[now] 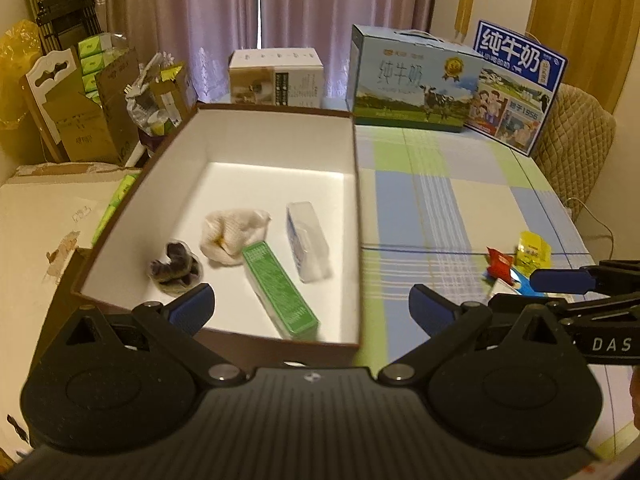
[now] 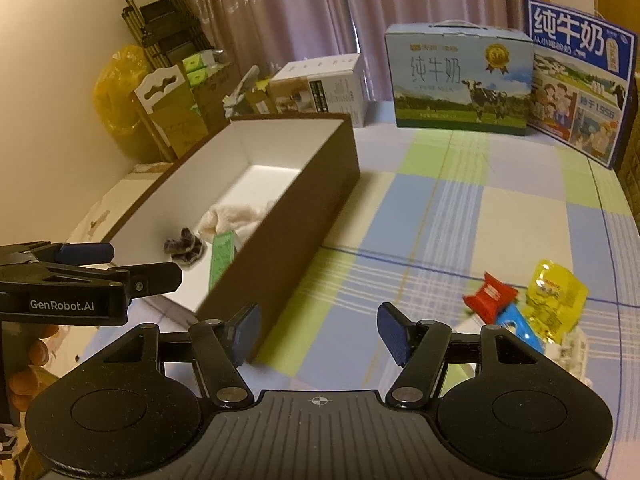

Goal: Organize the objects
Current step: 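Withdraw both tools from the box toward the remaining items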

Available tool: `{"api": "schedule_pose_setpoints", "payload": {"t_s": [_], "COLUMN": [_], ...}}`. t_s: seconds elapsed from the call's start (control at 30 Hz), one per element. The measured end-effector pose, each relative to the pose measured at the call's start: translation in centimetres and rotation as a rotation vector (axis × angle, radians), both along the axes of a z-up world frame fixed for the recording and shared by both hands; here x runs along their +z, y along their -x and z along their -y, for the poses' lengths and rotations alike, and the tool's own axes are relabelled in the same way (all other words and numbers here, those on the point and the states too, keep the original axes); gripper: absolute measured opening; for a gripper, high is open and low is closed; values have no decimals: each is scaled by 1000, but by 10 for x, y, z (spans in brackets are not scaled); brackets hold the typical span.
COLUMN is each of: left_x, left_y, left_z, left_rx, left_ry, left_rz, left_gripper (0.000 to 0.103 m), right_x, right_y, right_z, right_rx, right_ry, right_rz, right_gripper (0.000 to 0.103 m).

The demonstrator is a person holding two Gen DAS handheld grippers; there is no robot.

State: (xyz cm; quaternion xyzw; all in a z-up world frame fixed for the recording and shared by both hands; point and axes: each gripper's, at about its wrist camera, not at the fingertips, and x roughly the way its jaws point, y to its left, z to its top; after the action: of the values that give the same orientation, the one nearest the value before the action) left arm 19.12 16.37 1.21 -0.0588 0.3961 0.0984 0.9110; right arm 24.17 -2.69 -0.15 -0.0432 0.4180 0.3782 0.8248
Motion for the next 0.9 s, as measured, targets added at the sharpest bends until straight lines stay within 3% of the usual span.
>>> {"api": "schedule_pose_setpoints", "payload": {"t_s": [0.43,0.9], "left_x": [-12,-40], "left_y": [-8,-42], "left_z": [68,134], "left_rx": [-89,-226], "left_ry": [27,45], "left_rz": [-57,-133], "left_gripper": [99,99], "right_x": [-17,-33], "right_y": [-10,-26], "right_z": [70,150], "right_rx": [-56,-256], "right_ry": [11,54], "right_rz": [-68,-110], "right_gripper": [62,62]}}
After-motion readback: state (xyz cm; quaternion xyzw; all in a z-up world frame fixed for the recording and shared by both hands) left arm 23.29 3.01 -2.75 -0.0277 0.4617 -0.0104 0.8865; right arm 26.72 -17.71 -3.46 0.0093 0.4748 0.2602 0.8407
